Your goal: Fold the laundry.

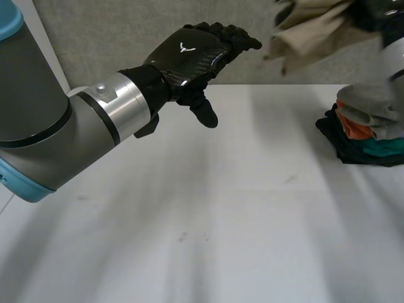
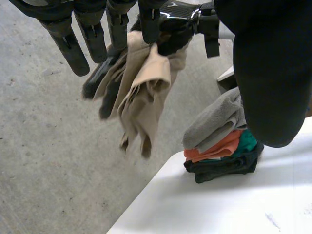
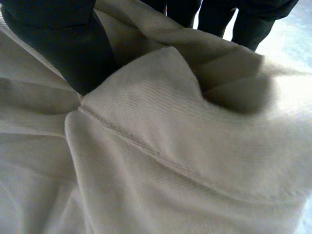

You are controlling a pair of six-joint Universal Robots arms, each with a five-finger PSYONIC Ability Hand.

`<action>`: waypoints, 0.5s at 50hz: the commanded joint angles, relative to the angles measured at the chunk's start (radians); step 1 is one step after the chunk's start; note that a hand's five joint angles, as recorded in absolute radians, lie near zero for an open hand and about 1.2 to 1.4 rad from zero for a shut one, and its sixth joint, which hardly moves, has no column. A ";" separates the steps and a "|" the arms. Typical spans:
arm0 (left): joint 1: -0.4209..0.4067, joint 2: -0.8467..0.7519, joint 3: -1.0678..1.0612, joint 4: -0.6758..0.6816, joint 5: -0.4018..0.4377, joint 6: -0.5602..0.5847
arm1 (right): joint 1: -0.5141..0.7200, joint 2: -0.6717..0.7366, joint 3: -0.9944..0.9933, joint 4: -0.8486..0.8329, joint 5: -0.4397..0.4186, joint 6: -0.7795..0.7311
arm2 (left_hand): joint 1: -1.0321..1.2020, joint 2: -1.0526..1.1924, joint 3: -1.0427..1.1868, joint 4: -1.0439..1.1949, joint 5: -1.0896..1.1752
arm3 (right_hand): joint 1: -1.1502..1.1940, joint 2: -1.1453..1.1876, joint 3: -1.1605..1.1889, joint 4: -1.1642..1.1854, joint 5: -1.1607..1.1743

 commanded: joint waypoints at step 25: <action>-0.024 -0.036 -0.068 0.014 0.000 0.000 | -0.517 0.351 0.139 -0.273 -0.458 0.161 | 0.033 0.024 -0.011 -0.002 -0.021 | 0.369 0.231 0.224 0.196 0.280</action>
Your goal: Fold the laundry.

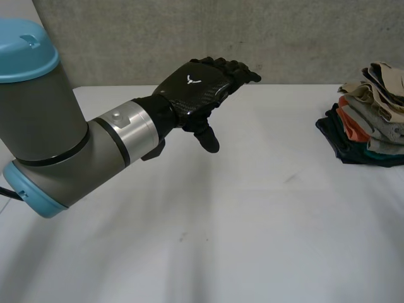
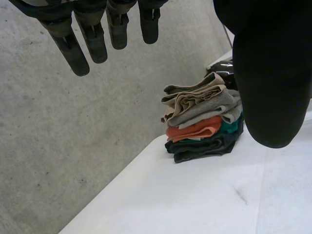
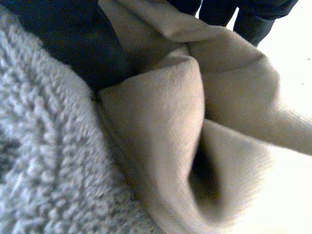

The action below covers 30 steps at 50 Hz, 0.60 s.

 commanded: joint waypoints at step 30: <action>-0.083 0.110 -0.026 0.001 0.003 -0.005 | -0.053 -0.504 -0.046 0.897 0.506 -0.539 | 0.019 0.009 -0.025 -0.017 -0.035 | -0.853 -0.992 -1.003 -1.026 -0.981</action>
